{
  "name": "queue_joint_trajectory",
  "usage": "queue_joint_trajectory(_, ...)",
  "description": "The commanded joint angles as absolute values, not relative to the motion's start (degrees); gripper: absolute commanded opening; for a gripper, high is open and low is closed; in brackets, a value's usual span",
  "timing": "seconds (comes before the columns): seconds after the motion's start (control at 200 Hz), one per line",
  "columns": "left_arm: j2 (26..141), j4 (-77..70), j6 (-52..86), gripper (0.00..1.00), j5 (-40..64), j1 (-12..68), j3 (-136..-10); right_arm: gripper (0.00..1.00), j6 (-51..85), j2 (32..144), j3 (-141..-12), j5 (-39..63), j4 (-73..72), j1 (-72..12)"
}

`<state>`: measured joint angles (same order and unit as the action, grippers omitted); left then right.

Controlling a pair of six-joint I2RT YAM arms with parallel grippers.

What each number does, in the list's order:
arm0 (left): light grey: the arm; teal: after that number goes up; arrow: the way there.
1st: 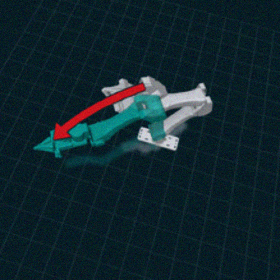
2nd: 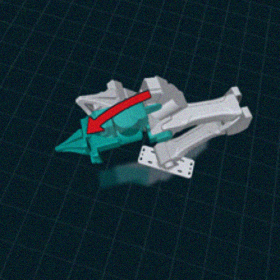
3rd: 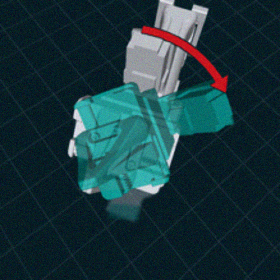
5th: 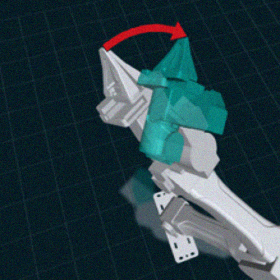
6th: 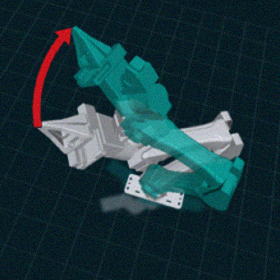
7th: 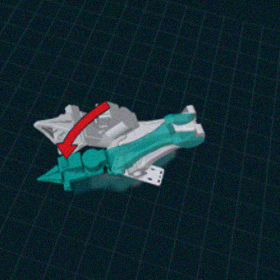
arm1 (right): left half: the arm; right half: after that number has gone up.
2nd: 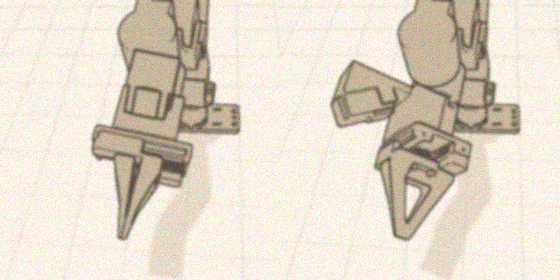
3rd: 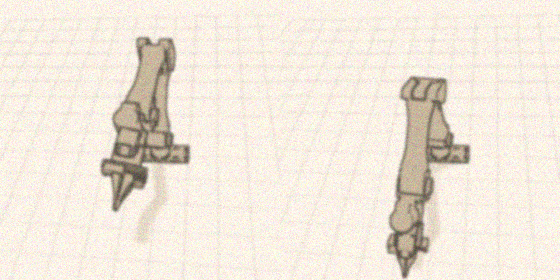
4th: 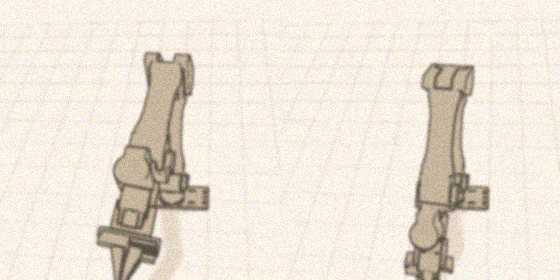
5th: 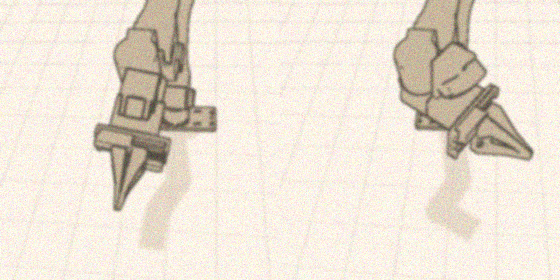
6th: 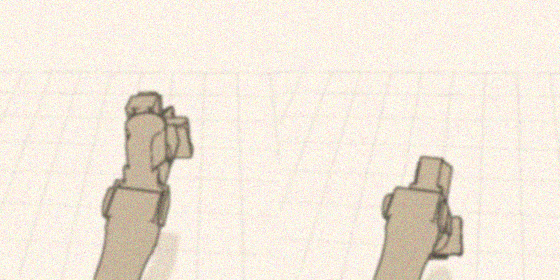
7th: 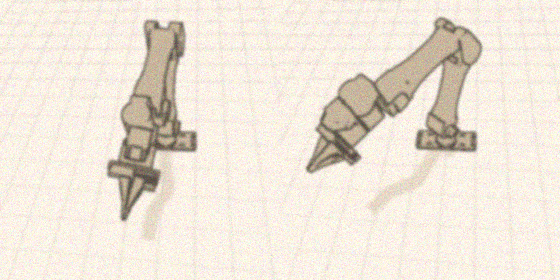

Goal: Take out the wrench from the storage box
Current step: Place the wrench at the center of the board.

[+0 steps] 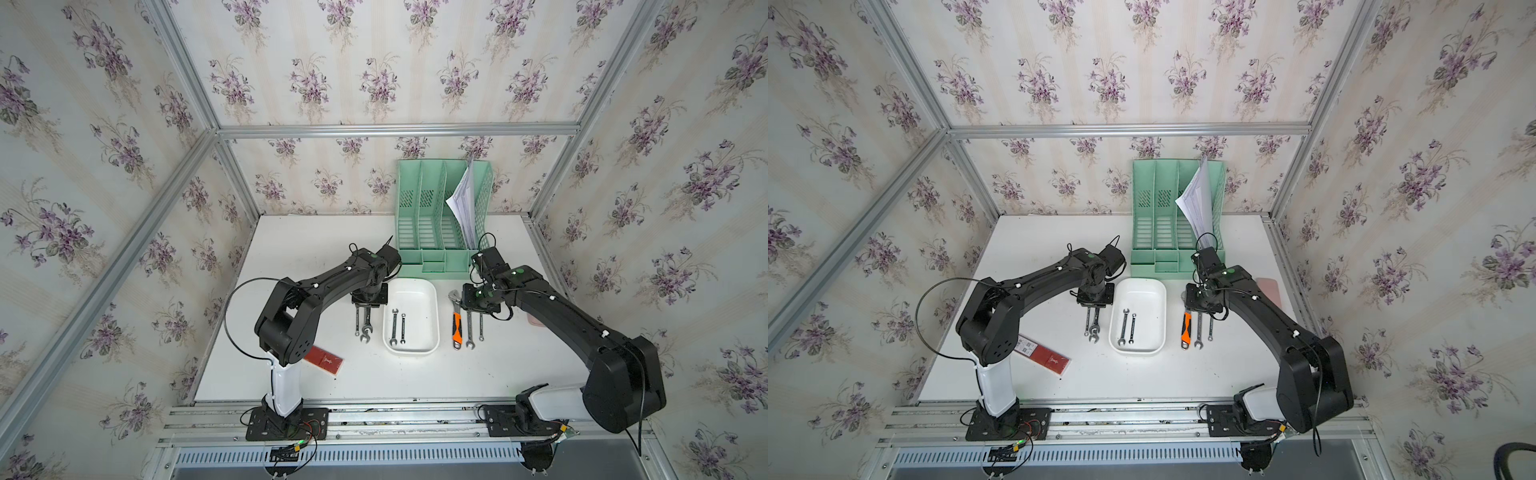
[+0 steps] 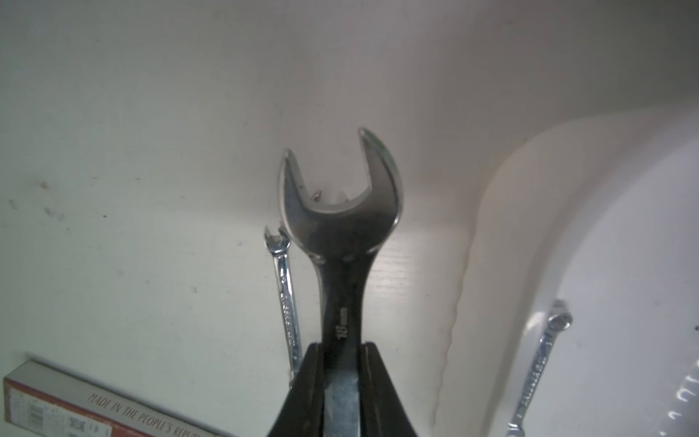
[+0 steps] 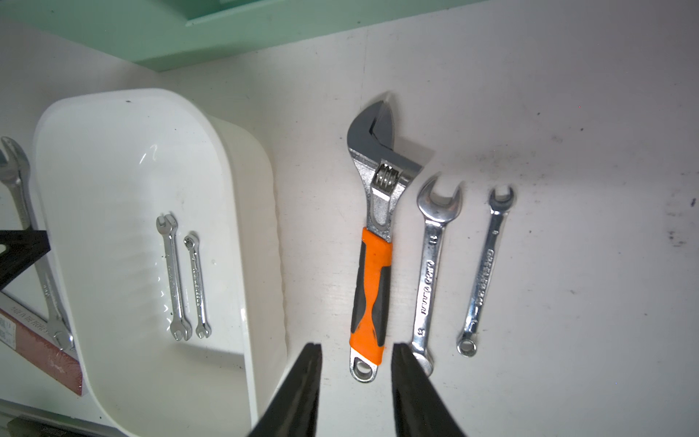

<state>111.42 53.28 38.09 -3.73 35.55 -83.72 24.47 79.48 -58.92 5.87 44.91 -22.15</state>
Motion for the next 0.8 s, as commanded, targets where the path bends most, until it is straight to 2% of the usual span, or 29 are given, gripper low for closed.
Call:
queue_joint_trajectory(0.0, 113.0, 48.9, 38.5, 0.17, -2.7, 35.5, -83.7, 0.37, 24.8, 79.5, -59.2, 6.2, 45.4, -22.2)
queue_joint_trajectory(0.514, 117.4, 46.6, 41.5, 0.18, -1.6, 36.1, -83.6, 0.37, 27.4, 80.3, -60.5, 6.8, 44.9, -25.2)
queue_joint_trajectory(0.709, 116.1, 47.9, 41.6, 0.32, -1.6, 36.0, -83.9, 0.37, 29.1, 80.8, -62.5, 6.9, 45.1, -27.8)
queue_joint_trajectory(0.794, 114.4, 48.9, 41.4, 0.36, -2.0, 35.9, -83.9, 0.37, 30.1, 80.9, -63.5, 7.0, 44.9, -29.2)
